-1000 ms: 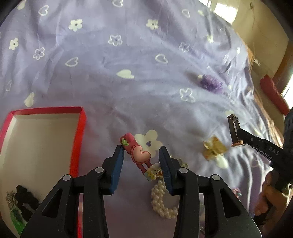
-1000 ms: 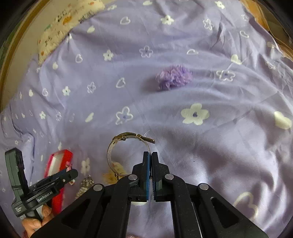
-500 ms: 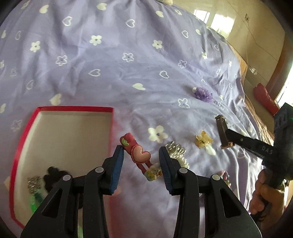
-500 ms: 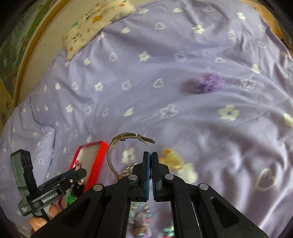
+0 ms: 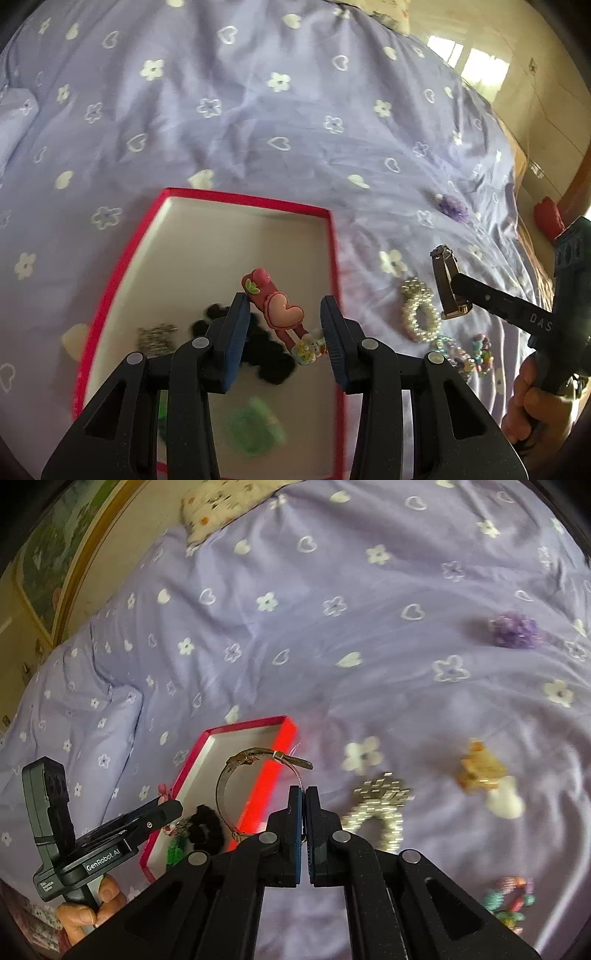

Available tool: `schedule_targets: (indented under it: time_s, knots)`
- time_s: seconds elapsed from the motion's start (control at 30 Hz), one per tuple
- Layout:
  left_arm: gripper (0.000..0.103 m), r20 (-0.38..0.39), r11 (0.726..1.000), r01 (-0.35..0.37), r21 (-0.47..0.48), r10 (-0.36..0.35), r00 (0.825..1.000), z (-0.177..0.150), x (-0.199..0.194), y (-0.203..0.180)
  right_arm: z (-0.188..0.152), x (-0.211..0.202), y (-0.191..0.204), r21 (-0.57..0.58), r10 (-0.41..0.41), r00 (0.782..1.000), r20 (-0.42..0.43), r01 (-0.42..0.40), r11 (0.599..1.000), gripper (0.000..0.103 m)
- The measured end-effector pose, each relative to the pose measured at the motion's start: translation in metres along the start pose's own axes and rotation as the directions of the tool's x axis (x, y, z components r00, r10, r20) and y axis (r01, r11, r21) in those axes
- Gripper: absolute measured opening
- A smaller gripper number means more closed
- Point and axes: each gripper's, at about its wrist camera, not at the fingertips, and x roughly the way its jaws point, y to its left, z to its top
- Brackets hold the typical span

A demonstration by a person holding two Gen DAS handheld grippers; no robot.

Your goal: Organize jewelry

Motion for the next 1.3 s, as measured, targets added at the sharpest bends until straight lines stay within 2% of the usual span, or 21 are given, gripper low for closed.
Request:
schedule_targets:
  time_s: [0.23,0.47,0.97,1.3]
  knots:
    - [0.037,0.003,0.999,-0.035,-0.023,0.035,0.999,0.002,-0.002,0.031,0.001,0.033,0.034,-0.046,0.022,0.998,-0.052,-0.025,0.999,0.001]
    - [0.037,-0.014,0.997,-0.071,-0.033,0.071,0.997,0.007,0.012,0.056,0.004,0.068,0.059,-0.088,0.027,0.995,-0.099,-0.036,0.995,0.001]
    - [0.037,-0.109,0.991,-0.135,-0.017,0.132,0.985,0.015,0.067,0.092,0.006,0.140,0.084,-0.186,-0.046,0.975,-0.216,0.005,0.983,0.002]
    - [0.038,-0.187,0.993,-0.120,-0.012,0.116,0.976,0.008,0.083,0.095,0.003,0.161,0.090,-0.243,-0.097,0.957,-0.272,0.029,0.970,0.002]
